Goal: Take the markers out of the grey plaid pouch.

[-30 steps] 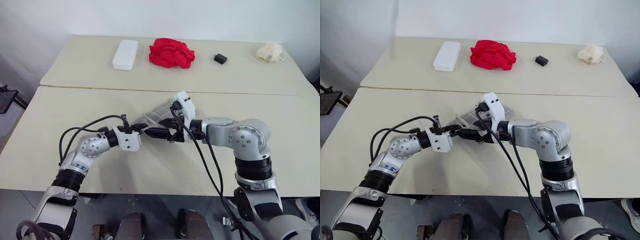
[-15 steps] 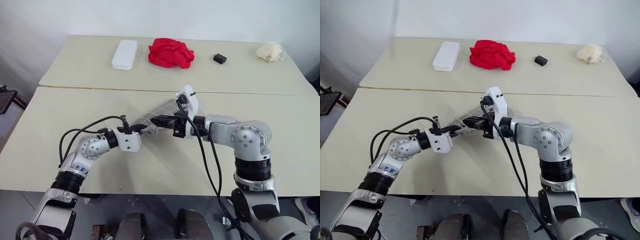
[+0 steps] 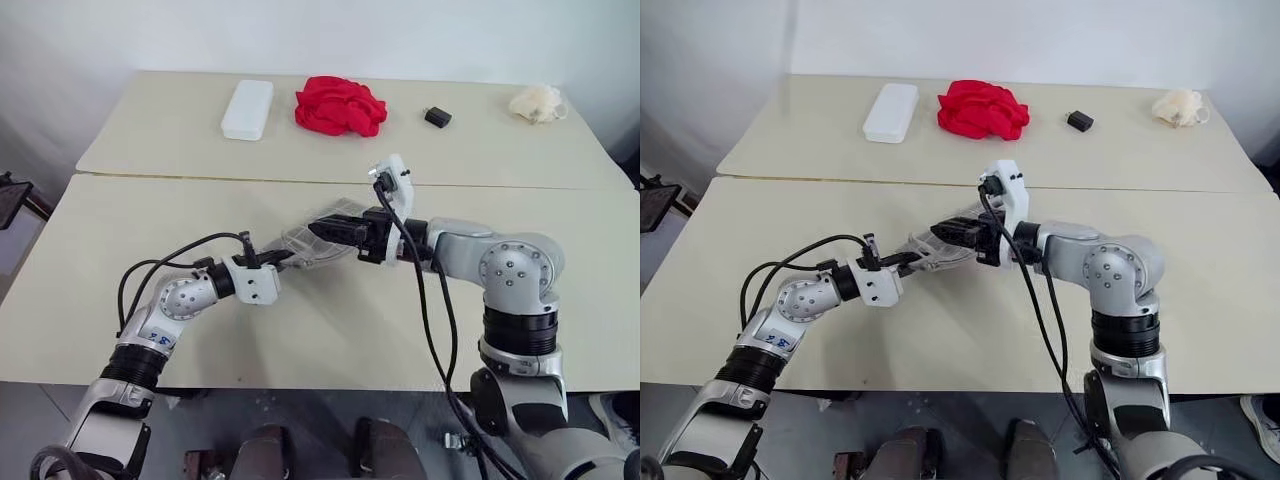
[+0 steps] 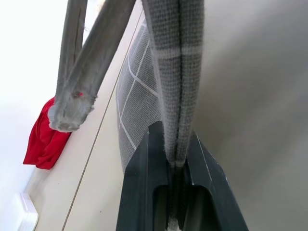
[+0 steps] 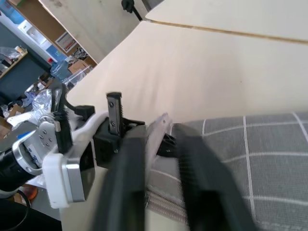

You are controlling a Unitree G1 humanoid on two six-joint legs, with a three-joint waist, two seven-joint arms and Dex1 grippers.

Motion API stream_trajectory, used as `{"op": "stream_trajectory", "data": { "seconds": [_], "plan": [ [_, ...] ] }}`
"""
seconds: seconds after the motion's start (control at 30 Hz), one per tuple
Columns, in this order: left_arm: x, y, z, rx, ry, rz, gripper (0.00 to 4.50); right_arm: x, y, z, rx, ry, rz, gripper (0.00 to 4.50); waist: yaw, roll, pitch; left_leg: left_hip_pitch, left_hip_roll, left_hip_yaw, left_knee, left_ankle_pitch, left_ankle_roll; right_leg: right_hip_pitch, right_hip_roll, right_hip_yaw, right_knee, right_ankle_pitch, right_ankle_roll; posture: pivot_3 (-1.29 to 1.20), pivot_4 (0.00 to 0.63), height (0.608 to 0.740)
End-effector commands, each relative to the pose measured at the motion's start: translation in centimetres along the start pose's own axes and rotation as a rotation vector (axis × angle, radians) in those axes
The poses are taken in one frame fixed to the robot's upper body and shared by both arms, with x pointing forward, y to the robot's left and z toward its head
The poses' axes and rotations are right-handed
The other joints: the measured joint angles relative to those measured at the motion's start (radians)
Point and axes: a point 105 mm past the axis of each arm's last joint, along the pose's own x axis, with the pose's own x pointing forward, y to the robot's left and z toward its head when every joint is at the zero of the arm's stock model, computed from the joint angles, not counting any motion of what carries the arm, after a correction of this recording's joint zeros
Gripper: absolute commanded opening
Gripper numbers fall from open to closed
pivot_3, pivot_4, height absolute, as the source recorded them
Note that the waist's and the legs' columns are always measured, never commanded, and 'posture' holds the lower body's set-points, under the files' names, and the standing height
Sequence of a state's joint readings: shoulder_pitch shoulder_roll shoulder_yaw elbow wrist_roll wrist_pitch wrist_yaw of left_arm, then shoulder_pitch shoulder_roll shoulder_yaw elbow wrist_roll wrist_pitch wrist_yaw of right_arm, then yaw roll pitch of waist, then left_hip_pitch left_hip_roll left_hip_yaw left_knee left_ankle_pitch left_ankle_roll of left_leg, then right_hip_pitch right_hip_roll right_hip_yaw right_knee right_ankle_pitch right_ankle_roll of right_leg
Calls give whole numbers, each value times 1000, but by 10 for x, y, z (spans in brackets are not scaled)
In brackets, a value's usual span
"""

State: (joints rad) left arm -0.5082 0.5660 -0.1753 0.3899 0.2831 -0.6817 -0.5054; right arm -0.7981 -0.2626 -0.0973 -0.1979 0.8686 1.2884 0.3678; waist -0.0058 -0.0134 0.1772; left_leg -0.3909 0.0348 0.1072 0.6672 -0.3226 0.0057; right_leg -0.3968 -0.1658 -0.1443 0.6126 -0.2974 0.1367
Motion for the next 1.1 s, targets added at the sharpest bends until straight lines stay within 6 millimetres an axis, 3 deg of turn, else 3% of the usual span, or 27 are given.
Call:
{"op": "stream_trajectory", "data": {
  "seconds": [0.03,0.1,0.57,0.67,0.87,0.9,1.1],
  "plan": [
    [-1,-1,5,25,-21,-14,0,-2,-2,9,11,-17,-12,2233,0,0,0,0,0,0,0,0,0,0,0,0,0,0,0,0,150,740],
    [0,-2,6,31,-24,-19,0,1,3,1,35,38,26,2904,0,0,0,0,0,0,0,0,0,0,0,0,0,0,0,0,150,740],
    [1,-3,7,33,-26,-14,0,16,14,-23,70,153,66,2904,-1,0,0,0,0,0,0,0,0,0,0,0,0,0,0,0,150,740],
    [1,-4,9,33,-36,-14,0,18,11,-23,70,146,52,2355,-1,0,0,0,0,0,0,0,0,0,0,0,0,0,0,0,150,740],
    [2,-4,11,32,-49,-11,0,19,9,-16,60,103,56,208,-2,0,0,0,0,0,0,0,0,0,0,0,0,0,0,0,150,740],
    [1,-4,12,25,-55,-9,0,17,9,-13,53,81,58,47,-2,0,0,0,0,0,0,0,0,0,0,0,0,0,0,0,150,740],
    [2,-3,23,-91,-137,-13,0,5,2,-3,29,36,58,47,-2,0,0,0,0,0,0,0,0,0,0,0,0,0,0,0,150,740]
  ]
}}
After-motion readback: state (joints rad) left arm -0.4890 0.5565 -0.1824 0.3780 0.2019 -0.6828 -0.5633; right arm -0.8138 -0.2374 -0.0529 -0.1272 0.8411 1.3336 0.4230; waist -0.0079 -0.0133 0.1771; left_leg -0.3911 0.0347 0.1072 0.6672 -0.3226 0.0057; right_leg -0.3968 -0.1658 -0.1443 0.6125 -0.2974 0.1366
